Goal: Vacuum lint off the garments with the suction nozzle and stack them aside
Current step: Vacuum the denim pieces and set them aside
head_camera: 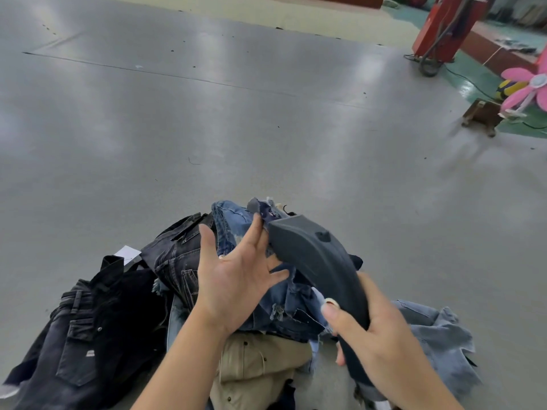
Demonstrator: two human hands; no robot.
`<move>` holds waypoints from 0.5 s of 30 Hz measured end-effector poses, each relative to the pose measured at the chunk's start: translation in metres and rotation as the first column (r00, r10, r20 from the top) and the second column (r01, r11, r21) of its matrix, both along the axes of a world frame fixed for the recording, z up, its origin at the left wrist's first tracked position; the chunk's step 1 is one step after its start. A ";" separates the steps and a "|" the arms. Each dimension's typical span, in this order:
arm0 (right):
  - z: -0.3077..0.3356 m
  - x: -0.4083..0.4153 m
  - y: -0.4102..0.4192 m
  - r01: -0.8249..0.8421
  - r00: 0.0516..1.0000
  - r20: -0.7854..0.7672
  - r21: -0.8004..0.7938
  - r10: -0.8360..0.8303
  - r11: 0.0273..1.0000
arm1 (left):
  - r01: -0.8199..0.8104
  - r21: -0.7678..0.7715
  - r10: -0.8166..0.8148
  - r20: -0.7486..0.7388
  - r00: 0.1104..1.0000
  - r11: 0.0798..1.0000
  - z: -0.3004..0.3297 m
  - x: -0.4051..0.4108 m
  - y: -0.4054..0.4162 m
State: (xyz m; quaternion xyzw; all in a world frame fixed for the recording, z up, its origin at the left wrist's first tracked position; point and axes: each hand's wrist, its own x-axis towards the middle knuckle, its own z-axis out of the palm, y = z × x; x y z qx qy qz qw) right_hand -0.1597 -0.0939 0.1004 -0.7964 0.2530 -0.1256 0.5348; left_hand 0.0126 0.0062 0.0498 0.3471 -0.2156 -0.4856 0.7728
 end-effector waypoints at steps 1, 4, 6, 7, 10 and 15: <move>-0.001 0.002 0.002 -0.015 1.000 -0.010 -0.022 0.015 1.000 | 0.004 0.009 -0.004 0.026 1.000 1.000 -0.001 -0.002 -0.001; 0.001 0.006 0.004 0.003 1.000 0.002 -0.040 -0.003 0.999 | 0.014 0.001 -0.014 0.056 0.998 1.000 -0.002 -0.002 -0.001; 0.004 0.003 0.001 0.054 0.998 0.027 -0.007 -0.054 0.999 | 0.014 -0.024 -0.014 -0.008 1.000 1.000 -0.003 0.002 0.000; 0.006 0.001 0.000 0.064 0.997 0.030 0.010 -0.065 0.998 | 0.013 -0.036 -0.015 -0.040 0.999 0.999 -0.003 0.005 0.001; 0.005 -0.005 -0.002 0.009 1.000 -0.023 -0.030 -0.009 1.000 | 0.009 -0.050 -0.012 -0.069 0.998 0.999 -0.003 0.005 0.000; 0.003 0.002 0.004 -0.026 0.999 -0.047 -0.096 0.021 0.995 | 0.026 -0.036 -0.028 -0.050 0.998 0.999 -0.001 -0.001 -0.001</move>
